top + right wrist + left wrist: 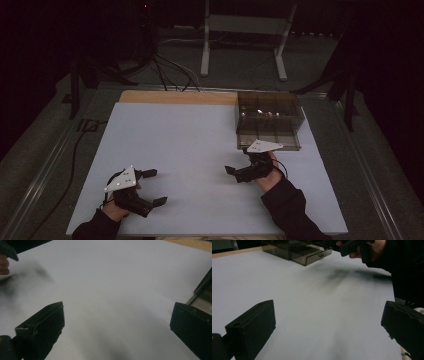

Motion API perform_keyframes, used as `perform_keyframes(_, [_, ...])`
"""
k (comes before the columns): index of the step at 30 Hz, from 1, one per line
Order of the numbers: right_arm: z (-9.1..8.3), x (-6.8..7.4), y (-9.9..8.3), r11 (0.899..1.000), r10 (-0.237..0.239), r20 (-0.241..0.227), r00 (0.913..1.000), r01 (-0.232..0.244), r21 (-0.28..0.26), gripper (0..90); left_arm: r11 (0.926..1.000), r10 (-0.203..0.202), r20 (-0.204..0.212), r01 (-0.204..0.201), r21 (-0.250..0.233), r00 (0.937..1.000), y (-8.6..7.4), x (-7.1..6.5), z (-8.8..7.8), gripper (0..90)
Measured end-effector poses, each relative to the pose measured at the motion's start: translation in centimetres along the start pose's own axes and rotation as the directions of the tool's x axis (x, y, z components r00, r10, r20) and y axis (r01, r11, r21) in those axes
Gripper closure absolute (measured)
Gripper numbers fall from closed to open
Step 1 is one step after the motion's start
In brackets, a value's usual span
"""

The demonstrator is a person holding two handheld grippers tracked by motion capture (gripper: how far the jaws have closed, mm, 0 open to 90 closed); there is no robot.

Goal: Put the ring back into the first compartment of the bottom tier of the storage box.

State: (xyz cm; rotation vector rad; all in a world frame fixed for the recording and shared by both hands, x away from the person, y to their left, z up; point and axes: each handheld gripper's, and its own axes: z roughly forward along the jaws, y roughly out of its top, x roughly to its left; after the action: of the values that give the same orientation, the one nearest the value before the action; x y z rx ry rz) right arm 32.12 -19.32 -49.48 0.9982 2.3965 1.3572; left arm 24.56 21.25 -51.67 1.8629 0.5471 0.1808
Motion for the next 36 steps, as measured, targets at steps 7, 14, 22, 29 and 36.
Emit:
perform_keyframes(7, [-0.9,-0.2,-1.2,1.000,0.009,0.003,1.0000,-0.009,-0.006,0.0,1.0000,0.002,0.002,-0.002,0.001,1.0000,0.0,0.0,0.0,0.7])
perform_keyframes(14, [-2.2,-0.6,-2.4,1.000,0.018,0.012,0.9998,-0.017,-0.023,0.0,1.0000,-0.001,0.002,0.001,0.003,1.0000,0.0,0.0,0.0,0.7])
perform_keyframes(22, [-3.7,-1.0,-3.9,0.999,0.024,0.033,0.9992,-0.023,-0.028,0.0,1.0000,-0.002,-0.003,0.002,0.000,1.0000,-0.1,0.0,-0.1,0.7])
perform_keyframes(29, [-5.8,-1.8,-5.5,0.997,0.066,0.075,0.9950,-0.063,-0.035,0.0,1.0000,0.001,-0.002,-0.001,0.006,1.0000,-0.1,0.0,0.0,0.7])
perform_keyframes(36, [-7.3,-2.4,-6.7,0.995,0.093,0.108,0.9898,-0.089,-0.042,0.0,1.0000,-0.004,-0.003,0.004,0.008,1.0000,-0.1,0.0,0.0,0.7])
